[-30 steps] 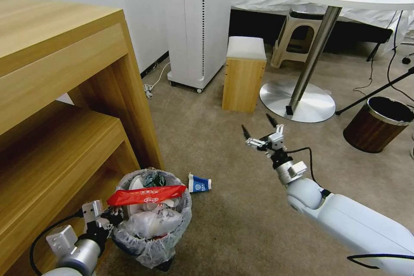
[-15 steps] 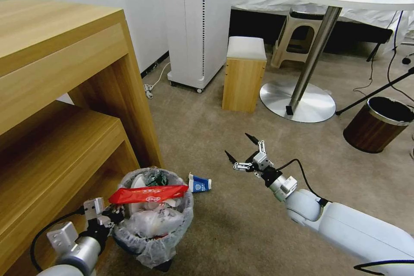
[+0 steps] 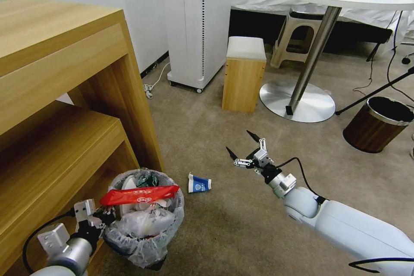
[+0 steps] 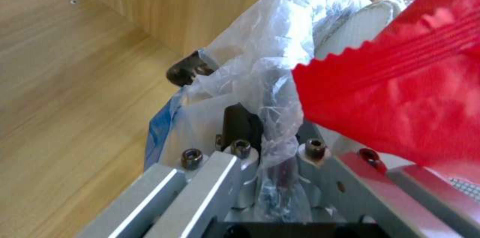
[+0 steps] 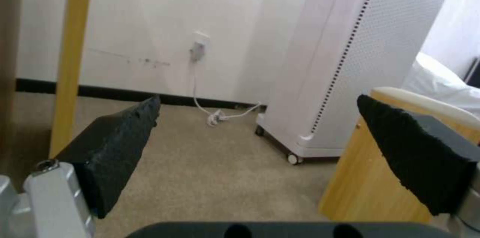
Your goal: Pick up the trash bin and place the garbage on the floor into it.
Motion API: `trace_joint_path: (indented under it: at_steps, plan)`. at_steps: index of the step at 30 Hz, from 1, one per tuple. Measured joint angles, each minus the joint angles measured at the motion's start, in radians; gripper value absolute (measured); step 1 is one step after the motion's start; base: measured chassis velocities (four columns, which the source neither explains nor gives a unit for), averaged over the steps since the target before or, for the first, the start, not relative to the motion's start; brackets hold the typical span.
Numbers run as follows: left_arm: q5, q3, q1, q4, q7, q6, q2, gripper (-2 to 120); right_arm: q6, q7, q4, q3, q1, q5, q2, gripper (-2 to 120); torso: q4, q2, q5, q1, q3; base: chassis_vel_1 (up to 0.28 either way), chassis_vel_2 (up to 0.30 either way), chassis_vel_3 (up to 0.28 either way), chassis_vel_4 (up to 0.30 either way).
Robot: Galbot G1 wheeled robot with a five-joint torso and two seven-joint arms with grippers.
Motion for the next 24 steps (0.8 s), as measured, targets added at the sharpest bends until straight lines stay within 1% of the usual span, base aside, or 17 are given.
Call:
trace_joint_path:
  at_steps: [10,18,24]
  plan:
    - [-0.003,-0.02,0.03,-0.033,-0.002,0.0,-0.001,3,-0.002,0.003,-0.039,0.002,0.009,0.001,0.016,100,0.0,0.0,0.0001,0.0,0.0,0.0,0.0,0.0,0.0]
    - [-0.004,-0.02,0.033,-0.039,-0.003,0.0,-0.005,3,-0.012,-0.018,-0.09,-0.021,0.026,0.0,0.056,100,0.0001,0.0,0.0,0.0,0.0,0.0,0.0,0.0,0.0]
    - [-0.004,-0.014,0.034,-0.047,-0.006,0.001,-0.007,3,-0.019,-0.059,-0.174,-0.053,0.043,0.022,0.101,100,0.0002,0.0,-0.0001,0.0,0.0,0.0,0.0,0.0,0.0]
